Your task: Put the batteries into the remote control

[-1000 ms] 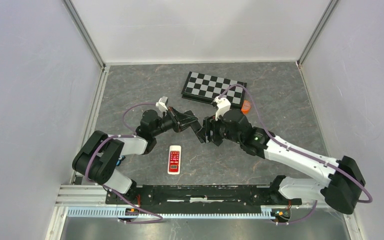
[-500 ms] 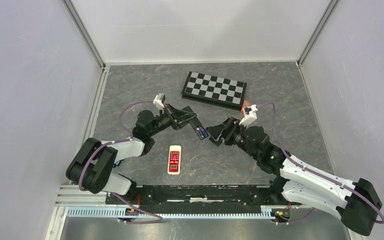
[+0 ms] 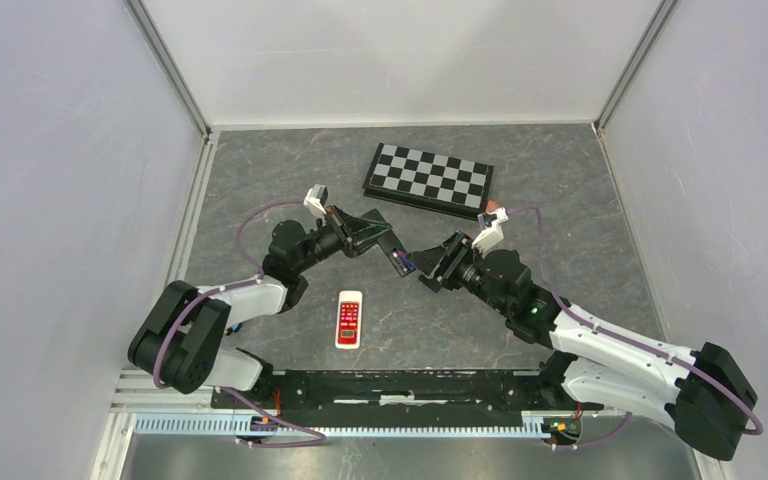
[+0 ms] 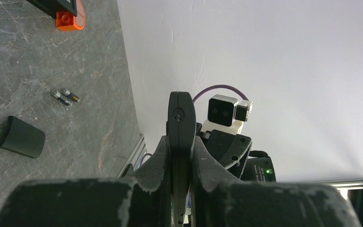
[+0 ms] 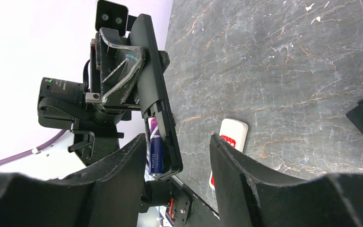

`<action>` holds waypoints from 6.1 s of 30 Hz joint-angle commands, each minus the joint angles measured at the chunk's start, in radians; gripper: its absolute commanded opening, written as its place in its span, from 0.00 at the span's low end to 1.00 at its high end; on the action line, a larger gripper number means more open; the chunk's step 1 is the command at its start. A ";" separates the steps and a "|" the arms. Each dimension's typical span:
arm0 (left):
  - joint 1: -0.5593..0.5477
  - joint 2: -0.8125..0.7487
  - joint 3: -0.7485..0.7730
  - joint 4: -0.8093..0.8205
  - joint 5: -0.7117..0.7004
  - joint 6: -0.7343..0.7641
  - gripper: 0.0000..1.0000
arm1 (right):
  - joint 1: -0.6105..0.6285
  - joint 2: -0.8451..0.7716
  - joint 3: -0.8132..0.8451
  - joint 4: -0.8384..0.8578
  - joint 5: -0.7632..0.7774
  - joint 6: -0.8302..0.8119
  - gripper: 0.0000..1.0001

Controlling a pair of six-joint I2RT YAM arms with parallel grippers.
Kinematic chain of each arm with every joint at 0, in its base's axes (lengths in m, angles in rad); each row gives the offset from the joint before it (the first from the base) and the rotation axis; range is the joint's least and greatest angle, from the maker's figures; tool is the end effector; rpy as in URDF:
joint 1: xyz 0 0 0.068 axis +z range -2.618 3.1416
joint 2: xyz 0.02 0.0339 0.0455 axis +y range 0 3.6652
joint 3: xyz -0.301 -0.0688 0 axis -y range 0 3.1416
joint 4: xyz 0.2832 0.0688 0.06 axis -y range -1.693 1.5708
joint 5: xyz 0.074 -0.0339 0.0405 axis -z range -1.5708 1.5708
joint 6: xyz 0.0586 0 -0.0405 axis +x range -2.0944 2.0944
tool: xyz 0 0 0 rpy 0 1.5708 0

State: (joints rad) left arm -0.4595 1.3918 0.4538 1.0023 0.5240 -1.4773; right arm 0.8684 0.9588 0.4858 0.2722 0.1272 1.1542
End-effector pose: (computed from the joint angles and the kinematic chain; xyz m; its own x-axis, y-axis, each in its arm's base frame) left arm 0.2619 -0.1623 0.2248 -0.8225 -0.5548 -0.1252 0.1350 0.0234 -0.9906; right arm 0.1711 0.1906 0.2579 -0.6711 0.6112 -0.4197 -0.1560 0.4369 0.8859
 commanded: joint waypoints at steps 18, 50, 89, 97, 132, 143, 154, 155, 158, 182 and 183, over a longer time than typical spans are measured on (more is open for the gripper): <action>-0.004 -0.044 0.008 0.065 -0.005 -0.067 0.02 | 0.000 0.081 0.014 0.118 -0.053 0.058 0.31; -0.022 -0.102 0.025 0.031 0.067 -0.210 0.02 | 0.000 0.205 0.076 0.160 -0.055 -0.040 0.26; 0.058 -0.335 0.077 -0.721 -0.222 0.529 0.02 | -0.117 0.579 0.451 -0.665 -0.064 -1.283 0.77; 0.071 -0.315 0.078 -0.715 -0.205 0.534 0.02 | -0.146 0.735 0.595 -0.804 -0.125 -1.272 0.65; 0.092 -0.177 0.037 -0.554 -0.159 0.524 0.02 | -0.152 0.795 0.673 -0.930 -0.222 -1.252 0.27; 0.027 0.048 0.061 -0.397 -0.199 0.530 0.02 | -0.152 0.694 0.611 -0.857 -0.328 -1.217 0.28; -0.009 0.176 0.013 -0.173 -0.264 0.571 0.02 | -0.143 0.626 0.547 -0.691 -0.469 -1.103 0.28; -0.012 0.185 0.011 -0.168 -0.275 0.575 0.02 | -0.142 0.631 0.544 -0.686 -0.462 -1.097 0.28; -0.021 0.197 0.003 -0.188 -0.326 0.584 0.02 | -0.135 0.647 0.546 -0.687 -0.382 -1.078 0.30; -0.089 0.313 0.037 -0.193 -0.547 0.331 0.06 | -0.212 0.872 0.751 -0.368 0.095 -1.062 0.66; -0.102 0.324 0.034 -0.177 -0.573 0.307 0.08 | -0.217 0.879 0.750 -0.349 0.098 -1.057 0.64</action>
State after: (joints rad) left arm -0.5102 1.6577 0.4835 0.7544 0.0673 -1.0706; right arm 0.6781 1.8118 1.1900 -0.1631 0.1757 0.0830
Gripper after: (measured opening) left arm 0.166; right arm 0.664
